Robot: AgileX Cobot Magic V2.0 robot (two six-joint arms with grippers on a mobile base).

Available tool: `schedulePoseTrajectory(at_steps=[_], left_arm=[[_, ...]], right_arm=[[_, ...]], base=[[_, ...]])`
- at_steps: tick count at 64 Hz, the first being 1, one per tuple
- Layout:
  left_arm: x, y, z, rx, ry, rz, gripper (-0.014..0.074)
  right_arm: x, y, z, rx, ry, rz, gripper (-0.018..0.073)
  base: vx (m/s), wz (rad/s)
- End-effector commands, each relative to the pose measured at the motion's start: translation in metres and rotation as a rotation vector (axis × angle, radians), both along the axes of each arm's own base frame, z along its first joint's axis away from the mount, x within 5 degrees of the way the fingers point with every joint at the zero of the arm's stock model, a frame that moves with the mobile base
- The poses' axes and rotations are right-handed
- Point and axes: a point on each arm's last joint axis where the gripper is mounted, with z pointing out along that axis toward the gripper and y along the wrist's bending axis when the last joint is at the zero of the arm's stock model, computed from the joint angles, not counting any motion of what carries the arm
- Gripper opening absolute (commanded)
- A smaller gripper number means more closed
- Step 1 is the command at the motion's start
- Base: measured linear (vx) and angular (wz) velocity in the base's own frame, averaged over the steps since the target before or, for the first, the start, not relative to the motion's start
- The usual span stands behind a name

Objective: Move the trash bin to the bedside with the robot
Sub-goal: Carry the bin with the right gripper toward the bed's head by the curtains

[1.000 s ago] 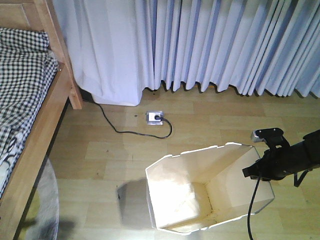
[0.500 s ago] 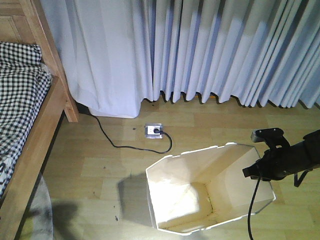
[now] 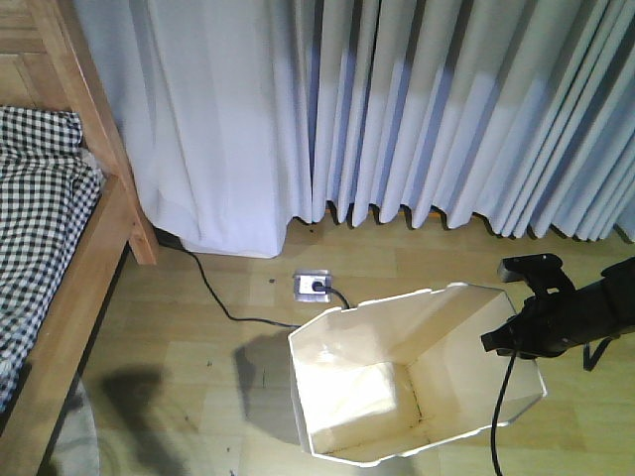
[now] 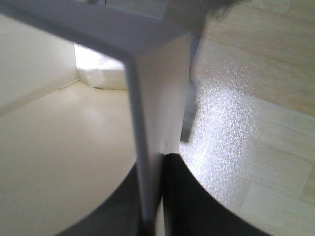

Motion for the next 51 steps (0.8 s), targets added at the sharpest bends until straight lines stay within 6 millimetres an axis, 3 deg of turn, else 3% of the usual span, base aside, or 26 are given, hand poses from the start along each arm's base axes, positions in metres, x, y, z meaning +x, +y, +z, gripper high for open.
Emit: schedulePoseTrajectory(at_steps=[1, 51], left_arm=[[0.0008, -0.0003, 0.0054, 0.004, -0.077, -0.004, -0.0006], [0.0008, -0.0003, 0.0054, 0.004, -0.077, -0.004, -0.0006]], right_arm=[[0.0089, 0.0104, 0.0242, 0.144, -0.059, -0.013, -0.0003], [0.0089, 0.0104, 0.0242, 0.144, -0.059, -0.013, -0.0003]], base=[[0.20, 0.03], [0.11, 0.01]])
